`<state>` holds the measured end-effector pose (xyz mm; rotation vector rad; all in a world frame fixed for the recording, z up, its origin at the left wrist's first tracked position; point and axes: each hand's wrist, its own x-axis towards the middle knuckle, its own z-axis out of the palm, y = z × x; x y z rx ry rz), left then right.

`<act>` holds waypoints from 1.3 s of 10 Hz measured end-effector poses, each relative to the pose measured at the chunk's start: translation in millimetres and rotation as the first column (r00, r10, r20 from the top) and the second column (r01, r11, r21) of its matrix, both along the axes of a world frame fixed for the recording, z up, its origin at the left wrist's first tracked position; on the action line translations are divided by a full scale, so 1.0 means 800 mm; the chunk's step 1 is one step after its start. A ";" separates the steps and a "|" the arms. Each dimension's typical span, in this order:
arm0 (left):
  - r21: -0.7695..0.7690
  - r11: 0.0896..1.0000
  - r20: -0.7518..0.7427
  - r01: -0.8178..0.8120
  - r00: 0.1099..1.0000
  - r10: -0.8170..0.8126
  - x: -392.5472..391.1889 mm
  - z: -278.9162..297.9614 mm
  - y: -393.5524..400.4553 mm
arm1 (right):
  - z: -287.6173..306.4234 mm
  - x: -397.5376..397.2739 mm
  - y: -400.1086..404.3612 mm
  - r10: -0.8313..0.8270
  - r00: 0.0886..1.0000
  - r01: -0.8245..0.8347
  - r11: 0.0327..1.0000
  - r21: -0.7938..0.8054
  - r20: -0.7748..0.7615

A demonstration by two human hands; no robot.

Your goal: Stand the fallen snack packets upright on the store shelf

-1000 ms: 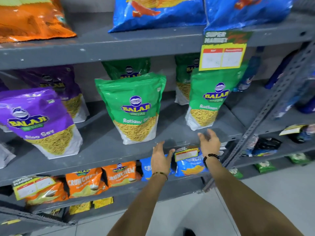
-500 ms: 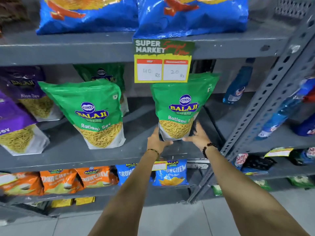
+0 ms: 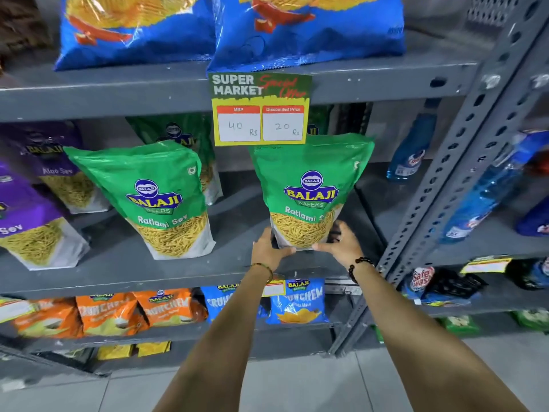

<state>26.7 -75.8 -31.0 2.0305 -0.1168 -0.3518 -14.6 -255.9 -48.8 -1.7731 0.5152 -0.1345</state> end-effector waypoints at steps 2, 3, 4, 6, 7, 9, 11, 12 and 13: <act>0.047 0.999 0.011 0.019 1.000 -0.019 -0.002 0.000 -0.002 | -0.002 -0.004 -0.003 -0.013 1.000 0.013 0.999 -0.039 0.002; 0.048 0.999 0.015 0.016 1.000 -0.017 -0.004 -0.001 -0.002 | 0.000 -0.005 -0.004 -0.003 1.000 0.003 1.000 -0.026 0.007; 0.037 0.999 0.011 0.006 1.000 -0.006 -0.004 -0.001 -0.003 | 0.001 -0.005 -0.005 0.009 1.000 -0.009 1.000 -0.007 0.012; 0.036 0.999 0.008 -0.011 1.000 0.011 -0.004 -0.004 -0.005 | 0.003 -0.005 -0.006 0.036 0.999 -0.036 0.999 0.004 0.006; 0.037 0.999 0.013 -0.017 1.000 0.017 -0.003 -0.006 -0.005 | 0.006 -0.005 -0.007 0.047 0.999 -0.047 0.999 0.002 0.000; 0.031 0.999 0.001 -0.017 1.000 0.017 -0.002 -0.007 -0.005 | 0.004 -0.007 -0.005 0.041 0.999 -0.040 0.999 0.018 -0.017; 0.103 0.994 -0.008 -0.017 1.000 0.018 -0.008 -0.013 0.005 | 0.004 -0.017 -0.002 -0.006 0.998 0.008 0.999 0.043 -0.056; 0.192 0.981 0.019 0.004 1.000 -0.008 -0.022 -0.021 0.019 | 0.002 -0.027 0.006 -0.102 0.993 0.103 0.995 0.013 -0.052; 0.266 0.963 0.056 0.046 0.996 -0.063 -0.041 -0.025 0.043 | 0.006 -0.050 0.029 -0.237 0.971 0.228 0.962 -0.148 -0.043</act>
